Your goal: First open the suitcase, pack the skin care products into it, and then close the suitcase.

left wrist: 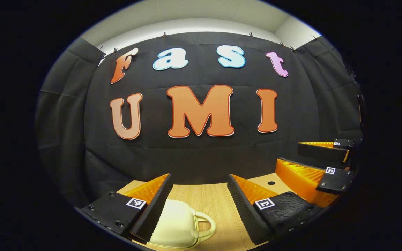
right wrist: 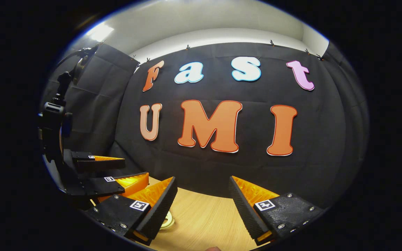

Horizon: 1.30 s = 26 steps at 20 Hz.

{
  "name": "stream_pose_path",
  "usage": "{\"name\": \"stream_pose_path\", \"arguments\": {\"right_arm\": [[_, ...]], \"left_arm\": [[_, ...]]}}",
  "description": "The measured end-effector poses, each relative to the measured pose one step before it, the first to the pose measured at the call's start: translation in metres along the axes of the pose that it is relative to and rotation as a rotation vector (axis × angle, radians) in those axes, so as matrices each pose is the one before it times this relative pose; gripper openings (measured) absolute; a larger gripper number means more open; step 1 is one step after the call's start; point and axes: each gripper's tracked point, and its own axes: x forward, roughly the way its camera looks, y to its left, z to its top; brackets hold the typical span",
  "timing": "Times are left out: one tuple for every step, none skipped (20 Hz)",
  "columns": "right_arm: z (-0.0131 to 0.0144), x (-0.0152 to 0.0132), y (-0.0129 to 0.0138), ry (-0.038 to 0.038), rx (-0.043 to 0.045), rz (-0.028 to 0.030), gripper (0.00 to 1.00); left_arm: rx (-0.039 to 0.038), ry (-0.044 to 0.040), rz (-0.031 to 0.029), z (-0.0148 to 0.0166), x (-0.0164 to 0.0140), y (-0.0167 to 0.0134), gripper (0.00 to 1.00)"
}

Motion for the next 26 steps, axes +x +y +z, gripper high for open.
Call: {"name": "stream_pose_path", "arguments": {"right_arm": [[-0.00034,0.00055,-0.00052,-0.00010,-0.00056,0.00148,0.94],[0.00039,-0.00123,0.00055,0.00175,-0.00231,-0.00075,0.94],[0.00016,0.00103,0.00098,-0.00097,-0.00115,0.00010,0.94],[0.00002,-0.00021,-0.00017,0.00127,-0.00045,-0.00132,0.94],[0.00037,0.00027,-0.00059,-0.00196,0.00072,-0.00271,0.94],[0.00032,-0.00028,-0.00103,-0.00013,0.00226,-0.00130,0.95],[-0.00006,-0.00012,-0.00115,-0.00173,0.00165,-0.00392,0.94],[0.00043,-0.00014,-0.00068,0.00028,0.00189,-0.00127,0.94],[0.00032,0.00049,-0.00076,-0.00125,0.00060,-0.00384,0.94],[-0.00001,-0.00022,-0.00055,-0.00077,0.00002,0.00015,0.94],[0.00052,0.00005,0.00038,-0.00114,-0.00163,-0.00187,0.94],[0.00053,0.00052,-0.00005,-0.00175,-0.00138,0.00135,0.94],[-0.00075,-0.00094,-0.00023,0.00092,-0.00157,-0.00037,0.94],[-0.00046,0.00032,0.00052,0.00032,0.00198,0.00108,0.94],[-0.00064,0.00040,-0.00008,0.00194,0.00074,0.00037,0.94],[-0.00033,0.00020,-0.00008,0.00202,0.00003,0.00063,0.94],[-0.00142,-0.00050,0.00006,0.00268,-0.00173,0.00166,0.94],[0.00030,0.00016,-0.00063,0.00146,-0.00389,0.00136,0.94],[-0.00029,-0.00048,0.00074,0.00070,-0.00473,0.00143,0.94],[0.00059,-0.00027,-0.00140,-0.00043,-0.00451,-0.00088,0.94],[-0.00015,-0.00089,-0.00011,0.00201,-0.00296,0.00104,0.94],[-0.00030,0.00051,-0.00160,0.00186,-0.00269,-0.00292,0.94],[-0.00073,-0.00010,-0.00131,0.00297,-0.00011,-0.00252,0.94],[-0.00061,-0.00057,-0.00196,0.00273,0.00110,-0.00603,0.94],[-0.00079,-0.00039,-0.00205,0.00458,0.00276,-0.00312,0.94],[0.00028,-0.00097,-0.00171,0.00073,0.00441,-0.00203,0.94]], "left_arm": [[0.00050,0.00022,0.00115,-0.00034,-0.00035,0.00126,0.97],[0.00105,0.00204,0.00307,0.00015,0.00080,0.00079,0.96],[-0.00071,-0.00375,0.00229,0.00121,-0.00062,0.00171,0.96],[-0.00172,-0.00064,0.00121,0.00049,0.00025,0.00025,0.97],[-0.00248,-0.00028,0.00241,-0.00063,-0.00048,0.00136,0.97],[-0.00218,-0.00076,0.00204,-0.00013,0.00011,-0.00011,0.97],[-0.00314,0.00008,0.00074,0.00040,-0.00058,0.00059,0.97],[-0.00083,0.00103,-0.00008,-0.00054,0.00035,-0.00052,0.97],[0.00004,-0.00187,0.00196,0.00147,-0.00069,0.00033,0.97],[-0.00014,-0.00008,-0.00123,-0.00029,-0.00032,-0.00027,0.96],[0.00005,-0.00202,0.00119,0.00125,-0.00039,0.00072,0.97],[-0.00149,-0.00034,0.00008,-0.00029,0.00120,-0.00086,0.97],[-0.00043,0.00085,0.00024,0.00057,-0.00095,0.00016,0.97],[0.00073,-0.00042,-0.00084,-0.00033,0.00017,-0.00123,0.97],[0.00138,0.00222,0.00084,0.00022,-0.00021,-0.00010,0.97],[-0.00176,-0.00063,-0.00042,-0.00055,0.00048,-0.00065,0.97],[-0.00250,0.00177,-0.00266,0.00082,0.00041,-0.00060,0.97],[-0.00169,-0.00088,-0.00063,-0.00055,0.00146,-0.00100,0.96],[-0.00051,0.00171,-0.00273,0.00046,0.00063,-0.00049,0.96],[-0.00096,-0.00214,-0.00037,0.00076,0.00050,-0.00038,0.96],[-0.00338,0.00075,-0.00354,0.00044,0.00120,-0.00111,0.97],[-0.00180,0.00219,-0.00168,-0.00188,0.00158,-0.00178,0.97],[-0.00433,-0.00025,-0.00448,0.00059,0.00126,0.00003,0.97],[-0.00014,0.00323,-0.00368,-0.00039,0.00056,-0.00187,0.97],[-0.00233,0.00121,-0.00194,0.00005,0.00137,0.00013,0.97],[-0.00209,0.00704,-0.00485,-0.00053,0.00210,-0.00201,0.97]]}}
